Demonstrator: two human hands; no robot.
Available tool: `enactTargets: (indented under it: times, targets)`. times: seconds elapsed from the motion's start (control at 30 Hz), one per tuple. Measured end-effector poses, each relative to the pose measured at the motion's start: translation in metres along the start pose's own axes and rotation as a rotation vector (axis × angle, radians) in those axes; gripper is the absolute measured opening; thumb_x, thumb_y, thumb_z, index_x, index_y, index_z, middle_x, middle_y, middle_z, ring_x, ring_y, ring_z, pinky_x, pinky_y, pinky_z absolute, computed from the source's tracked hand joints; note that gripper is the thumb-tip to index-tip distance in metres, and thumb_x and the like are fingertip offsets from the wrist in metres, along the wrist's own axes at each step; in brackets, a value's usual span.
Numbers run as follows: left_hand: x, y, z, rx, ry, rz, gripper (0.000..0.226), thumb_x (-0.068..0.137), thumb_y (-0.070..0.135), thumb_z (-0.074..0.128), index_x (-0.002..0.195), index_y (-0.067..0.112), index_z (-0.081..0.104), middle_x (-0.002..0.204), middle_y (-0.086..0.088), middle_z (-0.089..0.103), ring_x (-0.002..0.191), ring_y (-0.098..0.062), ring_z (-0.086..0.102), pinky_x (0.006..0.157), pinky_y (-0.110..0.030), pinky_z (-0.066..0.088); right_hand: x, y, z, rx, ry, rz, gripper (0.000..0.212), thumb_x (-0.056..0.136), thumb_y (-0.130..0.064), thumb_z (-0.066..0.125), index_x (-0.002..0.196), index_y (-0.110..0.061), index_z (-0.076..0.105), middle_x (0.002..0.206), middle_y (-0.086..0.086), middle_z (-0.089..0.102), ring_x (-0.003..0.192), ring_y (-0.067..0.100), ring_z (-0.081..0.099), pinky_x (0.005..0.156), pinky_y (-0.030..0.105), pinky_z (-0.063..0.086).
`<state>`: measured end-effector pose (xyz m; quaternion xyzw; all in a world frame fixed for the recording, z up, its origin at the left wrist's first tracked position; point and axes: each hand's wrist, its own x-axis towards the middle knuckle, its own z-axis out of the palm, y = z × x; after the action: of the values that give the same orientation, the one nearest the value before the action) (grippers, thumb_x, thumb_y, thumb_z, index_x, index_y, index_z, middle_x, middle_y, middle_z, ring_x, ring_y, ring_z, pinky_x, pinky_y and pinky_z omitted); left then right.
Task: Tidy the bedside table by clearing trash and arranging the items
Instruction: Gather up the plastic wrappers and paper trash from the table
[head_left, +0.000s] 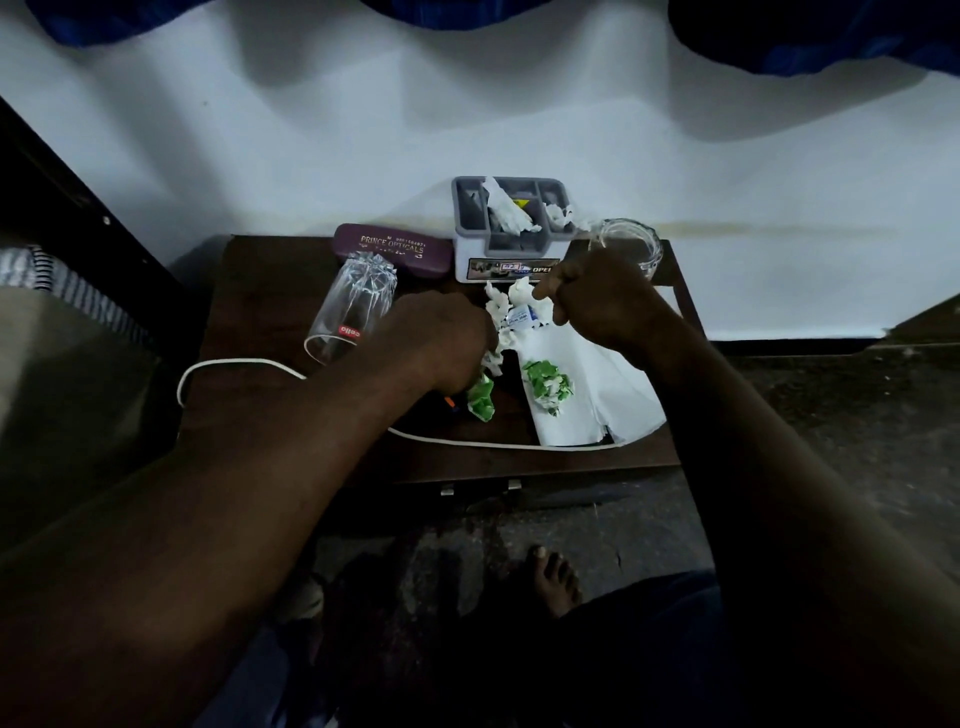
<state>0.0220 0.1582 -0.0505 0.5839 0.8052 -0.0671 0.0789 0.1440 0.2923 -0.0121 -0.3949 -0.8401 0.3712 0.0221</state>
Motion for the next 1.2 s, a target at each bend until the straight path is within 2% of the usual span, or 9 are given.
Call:
enactTargets:
  times: [0.2,0.37,0.5,0.6,0.73,0.83,1.0,1.1,1.2]
  targets:
    - [0.009,-0.003,-0.006,-0.100,0.052,0.006,0.039,0.075,0.047,0.071,0.108,0.027,0.071,0.108,-0.008,0.072,0.097,-0.033,0.071,0.078,-0.039,0.058,-0.001,0.009,-0.003,-0.036,0.021,-0.023,0.039,0.089,0.002,0.047,0.070,-0.023,0.071,0.085,0.004,0.073,0.083,0.018,0.066,0.070,0.026,0.046]
    - [0.012,-0.022,-0.018,-0.319,0.110,-0.067,0.028,0.075,0.040,0.071,0.098,0.027,0.061,0.107,-0.012,0.073,0.097,-0.035,0.067,0.071,-0.031,0.045,-0.006,0.013,0.000,-0.100,0.023,-0.068,0.034,0.092,-0.003,0.050,0.096,-0.012,0.082,0.091,-0.002,0.069,0.089,0.016,0.063,0.079,0.026,0.046]
    - [0.012,-0.038,-0.025,-0.484,0.279,-0.155,0.030,0.079,0.030,0.067,0.109,0.030,0.065,0.114,-0.006,0.073,0.104,-0.035,0.066,0.081,-0.031,0.045,-0.010,0.017,-0.001,-0.234,0.060,-0.043,0.028,0.096,-0.031,0.061,0.091,-0.011,0.080,0.108,0.008,0.077,0.102,0.029,0.069,0.090,0.043,0.055]
    - [0.014,-0.041,-0.029,-0.472,0.392,-0.198,0.012,0.086,0.032,0.057,0.086,0.023,0.066,0.097,-0.006,0.073,0.096,-0.040,0.064,0.077,-0.036,0.046,-0.024,0.018,0.002,-0.386,0.050,-0.010,0.039,0.082,-0.058,0.076,0.094,-0.021,0.076,0.111,0.003,0.074,0.104,0.026,0.067,0.090,0.042,0.056]
    - [0.013,-0.037,-0.033,-0.540,0.403,-0.267,0.030,0.076,0.052,0.051,0.059,0.028,0.048,0.085,-0.007,0.068,0.091,-0.038,0.063,0.075,-0.037,0.046,-0.035,0.023,0.020,-0.593,-0.145,0.087,0.067,0.065,-0.066,0.086,0.112,-0.023,0.067,0.118,0.006,0.068,0.107,0.030,0.065,0.089,0.043,0.056]
    - [0.015,-0.036,-0.032,-0.541,0.414,-0.276,0.034,0.072,0.061,0.063,0.071,0.029,0.053,0.097,-0.007,0.074,0.092,-0.035,0.065,0.072,-0.034,0.039,-0.032,0.027,0.030,-0.648,-0.140,0.075,0.061,0.073,-0.053,0.087,0.119,-0.023,0.062,0.121,0.008,0.065,0.109,0.032,0.064,0.085,0.040,0.054]
    - [0.019,-0.032,-0.029,-0.480,0.356,-0.290,0.037,0.072,0.036,0.075,0.104,0.022,0.068,0.109,-0.009,0.074,0.103,-0.036,0.065,0.072,-0.032,0.032,-0.027,0.027,0.035,-0.627,-0.095,0.040,0.043,0.084,-0.048,0.077,0.117,-0.021,0.067,0.122,0.010,0.067,0.109,0.034,0.065,0.090,0.043,0.056]
    - [0.019,-0.028,-0.027,-0.473,0.343,-0.283,0.034,0.074,0.026,0.072,0.108,0.023,0.069,0.111,-0.006,0.073,0.105,-0.033,0.065,0.068,-0.031,0.029,-0.021,0.020,0.023,-0.483,-0.045,-0.008,0.035,0.081,-0.042,0.080,0.097,-0.012,0.075,0.108,0.012,0.073,0.102,0.032,0.068,0.087,0.041,0.057]
    - [0.019,-0.028,-0.023,-0.519,0.298,-0.228,0.033,0.079,0.020,0.068,0.111,0.022,0.070,0.111,-0.010,0.073,0.103,-0.035,0.066,0.076,-0.033,0.047,-0.015,0.015,0.006,-0.218,0.018,-0.012,0.023,0.081,-0.029,0.076,0.069,-0.009,0.074,0.082,0.012,0.074,0.078,0.022,0.067,0.075,0.035,0.051]
